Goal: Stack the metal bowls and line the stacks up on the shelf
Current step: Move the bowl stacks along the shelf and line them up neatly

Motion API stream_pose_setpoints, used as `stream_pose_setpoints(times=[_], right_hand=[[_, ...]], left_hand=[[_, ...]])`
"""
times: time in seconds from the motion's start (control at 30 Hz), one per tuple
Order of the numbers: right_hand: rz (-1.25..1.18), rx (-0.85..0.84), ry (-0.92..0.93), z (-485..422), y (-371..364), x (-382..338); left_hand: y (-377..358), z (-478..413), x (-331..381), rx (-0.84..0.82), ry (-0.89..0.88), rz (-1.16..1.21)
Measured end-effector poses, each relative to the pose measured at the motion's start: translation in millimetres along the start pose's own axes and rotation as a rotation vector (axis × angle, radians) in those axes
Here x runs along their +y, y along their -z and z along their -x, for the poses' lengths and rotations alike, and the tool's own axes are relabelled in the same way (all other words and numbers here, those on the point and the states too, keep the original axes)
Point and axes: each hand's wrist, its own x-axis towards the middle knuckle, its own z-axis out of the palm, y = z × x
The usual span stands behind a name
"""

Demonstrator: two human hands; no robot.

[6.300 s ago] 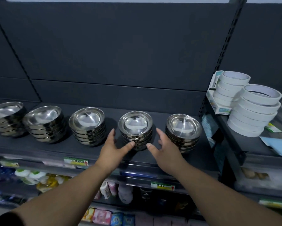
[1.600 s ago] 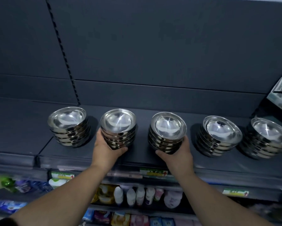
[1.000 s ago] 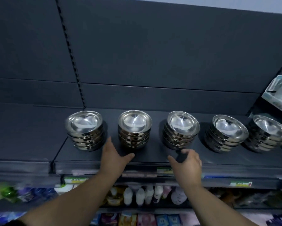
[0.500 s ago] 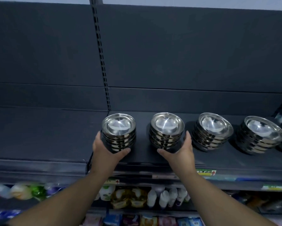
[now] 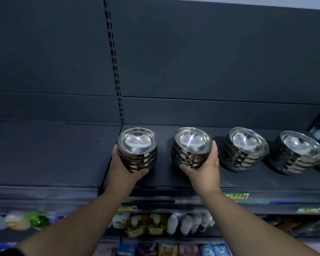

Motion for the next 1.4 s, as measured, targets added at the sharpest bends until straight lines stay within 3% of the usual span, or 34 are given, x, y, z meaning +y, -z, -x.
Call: stream_pose_setpoints(times=[0.53, 1.2, 1.4], right_hand=[[-0.046, 0.037, -0.012, -5, 2, -13], [0.065, 0.064, 0.035, -6, 7, -14], [0.199, -0.006, 0.018, 13, 24, -14]], left_hand=[[2, -8, 12, 0.068, 0.049, -0.003], [7, -6, 35, 0.042, 0.005, -0.058], [10, 10, 38, 0.027, -0.029, -0.115]])
